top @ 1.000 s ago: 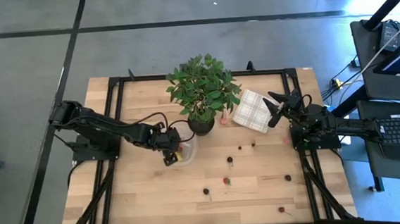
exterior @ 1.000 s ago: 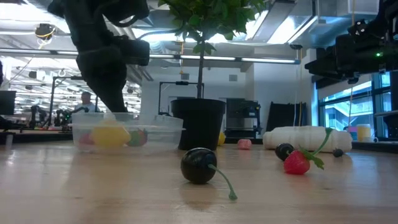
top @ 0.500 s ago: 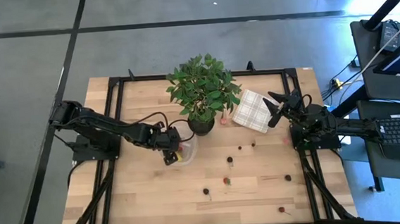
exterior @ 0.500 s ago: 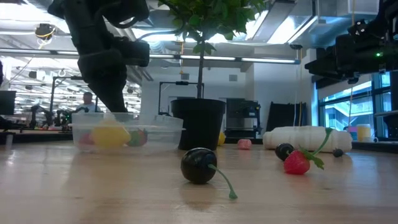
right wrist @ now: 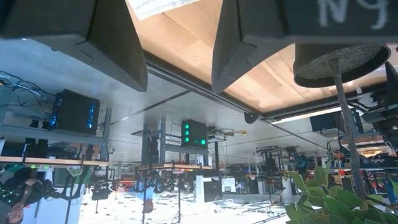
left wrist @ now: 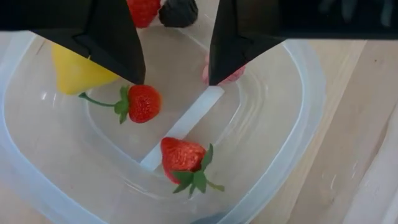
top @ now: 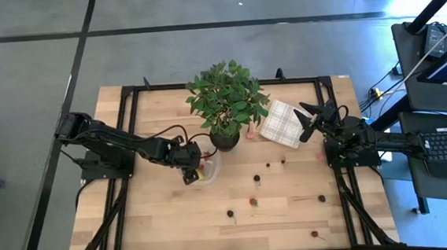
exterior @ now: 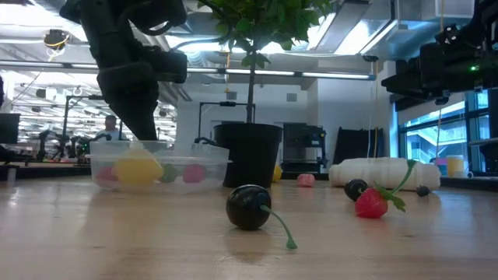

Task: Pick and placing Produce into tupperware
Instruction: Put the bottom black cherry into the transparent bin

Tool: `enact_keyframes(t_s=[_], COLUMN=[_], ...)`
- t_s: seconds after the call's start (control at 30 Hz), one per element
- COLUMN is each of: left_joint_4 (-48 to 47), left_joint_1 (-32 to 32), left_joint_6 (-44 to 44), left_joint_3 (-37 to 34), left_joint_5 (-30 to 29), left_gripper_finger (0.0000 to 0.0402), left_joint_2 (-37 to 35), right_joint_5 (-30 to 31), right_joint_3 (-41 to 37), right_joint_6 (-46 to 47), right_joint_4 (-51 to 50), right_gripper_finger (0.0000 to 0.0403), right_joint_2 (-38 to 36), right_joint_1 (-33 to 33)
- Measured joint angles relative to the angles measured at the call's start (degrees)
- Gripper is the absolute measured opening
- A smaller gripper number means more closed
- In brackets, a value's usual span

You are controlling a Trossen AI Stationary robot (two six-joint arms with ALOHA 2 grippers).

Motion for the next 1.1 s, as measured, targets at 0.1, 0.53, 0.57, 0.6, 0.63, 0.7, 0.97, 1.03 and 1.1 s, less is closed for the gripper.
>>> enact_keyframes(t_s=[0.1, 0.53, 0.57, 0.6, 0.63, 0.7, 0.97, 1.03, 1.1], left_joint_4=[-0.23, 6.01, 7.42, 9.23, 11.34, 14.9, 22.6, 24.98, 28.03], left_joint_1=[-0.95, -12.19, -13.31, -14.33, -15.22, -16.8, -19.45, -19.44, -19.24], left_joint_6=[0.23, 4.34, 4.84, 4.95, 4.96, 5.05, 8.74, 9.91, 11.64], left_joint_3=[0.39, 5.82, 5.8, 5.8, 5.8, 5.8, 5.8, 5.8, 5.82], left_joint_5=[0.29, -0.16, -0.15, -0.18, -0.18, -0.15, -5.08, -4.68, -4.18], left_gripper_finger=[0.0174, 0.0175, 0.0175, 0.0175, 0.0175, 0.0175, 0.0175, 0.0175, 0.0175], left_joint_2=[-1.14, -3.15, -3.14, -3.14, -3.14, -3.14, -1.9, -0.39, 1.76], right_joint_5=[0.01, 0.04, 0.04, 0.04, 0.04, 0.04, 0.04, 0.04, 0.04], right_joint_3=[0.0, 0.0, 0.0, 0.0, 0.0, 0.0, 0.0, 0.0, 0.0], right_joint_6=[-0.02, -0.02, -0.02, -0.02, -0.02, -0.02, 0.13, 0.13, 0.15], right_joint_4=[-0.01, -0.04, -0.04, -0.04, -0.04, -0.04, -0.02, -0.02, -0.02], right_gripper_finger=[0.0182, 0.0182, 0.0182, 0.0182, 0.0182, 0.0182, 0.0182, 0.0182, 0.0182], right_joint_2=[0.01, 0.0, 0.01, 0.01, 0.0, 0.01, 0.02, 0.02, 0.0], right_joint_1=[-0.02, 0.0, -0.02, -0.01, 0.0, -0.01, 0.0, -0.01, 0.0])
